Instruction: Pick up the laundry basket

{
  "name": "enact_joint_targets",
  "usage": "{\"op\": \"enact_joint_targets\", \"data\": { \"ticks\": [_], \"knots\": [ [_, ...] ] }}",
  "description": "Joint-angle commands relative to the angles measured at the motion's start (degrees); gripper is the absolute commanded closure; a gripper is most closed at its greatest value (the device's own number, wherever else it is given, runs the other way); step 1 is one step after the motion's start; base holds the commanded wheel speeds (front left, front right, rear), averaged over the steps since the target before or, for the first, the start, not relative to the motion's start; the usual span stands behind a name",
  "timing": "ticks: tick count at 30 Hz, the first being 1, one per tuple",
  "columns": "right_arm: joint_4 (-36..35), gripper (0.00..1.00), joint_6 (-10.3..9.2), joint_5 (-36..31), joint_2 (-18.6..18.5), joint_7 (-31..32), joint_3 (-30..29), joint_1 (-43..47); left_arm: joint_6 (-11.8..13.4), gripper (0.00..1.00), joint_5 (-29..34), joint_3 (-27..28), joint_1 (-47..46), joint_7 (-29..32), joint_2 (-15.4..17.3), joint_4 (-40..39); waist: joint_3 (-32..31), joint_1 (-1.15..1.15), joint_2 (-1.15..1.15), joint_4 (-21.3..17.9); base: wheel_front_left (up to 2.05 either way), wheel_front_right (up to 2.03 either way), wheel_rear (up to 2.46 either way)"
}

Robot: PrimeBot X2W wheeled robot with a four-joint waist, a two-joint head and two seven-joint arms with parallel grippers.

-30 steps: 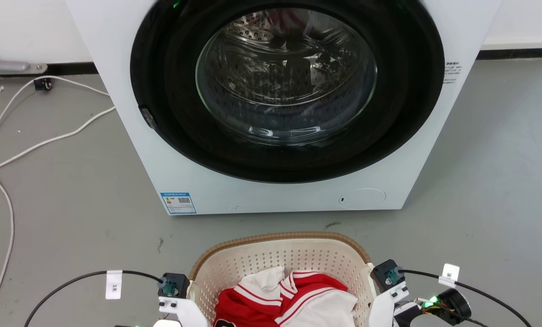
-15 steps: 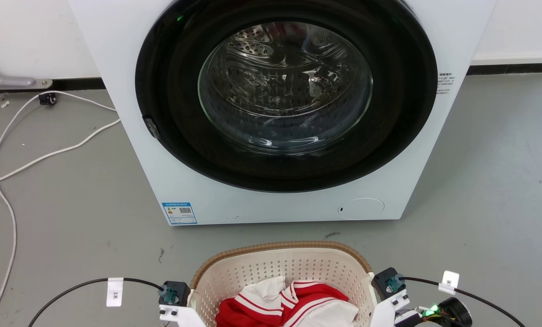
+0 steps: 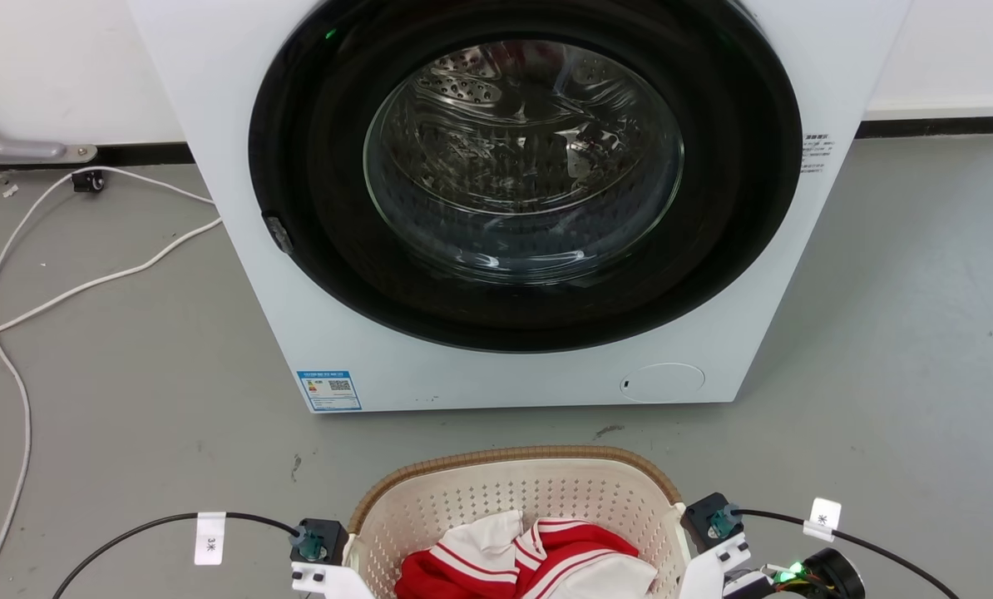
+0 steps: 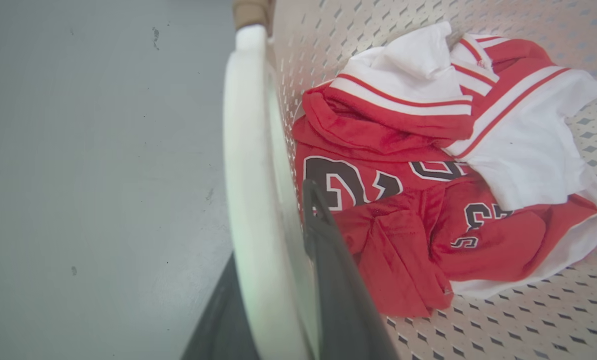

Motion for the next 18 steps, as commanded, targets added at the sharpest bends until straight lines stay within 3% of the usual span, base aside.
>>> {"op": "enact_joint_targets", "data": {
  "ticks": [1,18],
  "knots": [
    [0.25,1.00,0.04,-0.20,-0.63,0.18,0.49,0.88,-0.09,1.00,-0.07,-0.30,-0.29,-0.61,0.80,-0.05,0.03,0.00,-0.01,-0.03,0.00,0.00,0.00],
    [0.27,1.00,0.04,1.39,-0.98,0.22,1.61,0.71,-0.08,1.00,-2.34,-2.42,-1.10,-1.30,1.15,0.26,0.25,0.00,-0.01,-0.18,0.00,0.00,0.00]
  ]
}}
